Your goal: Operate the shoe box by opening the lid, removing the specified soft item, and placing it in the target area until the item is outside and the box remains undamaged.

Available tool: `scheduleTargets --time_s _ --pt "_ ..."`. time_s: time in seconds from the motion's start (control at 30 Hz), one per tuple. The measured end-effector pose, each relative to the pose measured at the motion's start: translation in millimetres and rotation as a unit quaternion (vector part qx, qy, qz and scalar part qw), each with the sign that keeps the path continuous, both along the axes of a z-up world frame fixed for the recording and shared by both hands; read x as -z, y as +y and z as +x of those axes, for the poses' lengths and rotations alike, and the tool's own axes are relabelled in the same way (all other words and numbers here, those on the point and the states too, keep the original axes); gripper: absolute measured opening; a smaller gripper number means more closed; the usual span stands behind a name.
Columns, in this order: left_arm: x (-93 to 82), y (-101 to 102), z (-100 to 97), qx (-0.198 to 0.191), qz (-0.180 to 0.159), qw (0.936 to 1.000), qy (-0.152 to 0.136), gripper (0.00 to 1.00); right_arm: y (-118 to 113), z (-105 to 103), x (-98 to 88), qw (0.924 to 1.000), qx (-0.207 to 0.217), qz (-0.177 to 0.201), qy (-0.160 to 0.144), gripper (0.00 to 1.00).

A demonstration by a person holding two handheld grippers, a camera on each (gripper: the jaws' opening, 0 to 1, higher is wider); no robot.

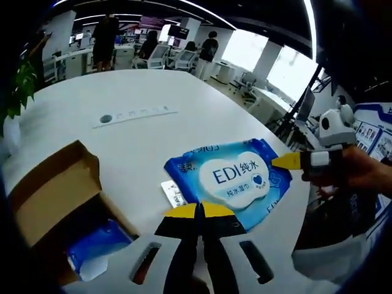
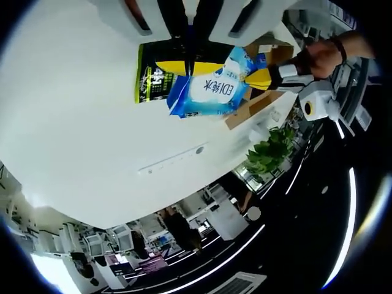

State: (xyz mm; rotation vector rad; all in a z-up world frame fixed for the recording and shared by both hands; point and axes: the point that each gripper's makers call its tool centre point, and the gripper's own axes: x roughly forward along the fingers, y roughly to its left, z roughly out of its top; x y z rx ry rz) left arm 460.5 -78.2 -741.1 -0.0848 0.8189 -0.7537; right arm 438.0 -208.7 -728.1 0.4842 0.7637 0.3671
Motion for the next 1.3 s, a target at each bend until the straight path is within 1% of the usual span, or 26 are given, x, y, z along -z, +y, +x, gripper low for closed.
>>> scheduleTargets --time_s 0.3,0.6,0.73,0.93,0.97,1.07,1.3 --pt "14.1 -5.5 1.6 0.002 0.015 0.9999 0.006 0.0 -6.4 11.6 14.8 0.9999 -0.008 0.001 0.012 0.0" --pt "32.8 -7.0 2.3 -0.001 0.032 0.9991 0.026 0.0 -6.3 17.5 38.1 0.9994 -0.018 0.003 0.03 0.0" --pt "39.1 -6.0 1.4 -0.004 0.04 0.9985 0.037 0.0 -5.8 18.8 45.0 0.9992 -0.021 0.005 0.034 0.0" --pt "41.4 -10.0 2.2 0.001 0.056 0.9978 0.035 0.0 -9.1 22.0 53.0 0.999 -0.02 0.007 0.04 0.0" --pt "42.9 -10.4 1.6 0.007 0.066 0.9972 0.033 0.0 -9.2 22.1 53.5 0.9989 -0.021 0.007 0.041 0.0" --pt "45.7 -13.4 0.3 0.018 0.083 0.996 0.027 0.0 -11.1 23.2 56.0 0.9988 -0.023 0.004 0.042 0.0" --pt "51.8 -17.9 0.7 0.026 0.098 0.9945 0.028 0.0 -15.3 24.3 64.3 0.9986 -0.024 0.002 0.047 0.0"
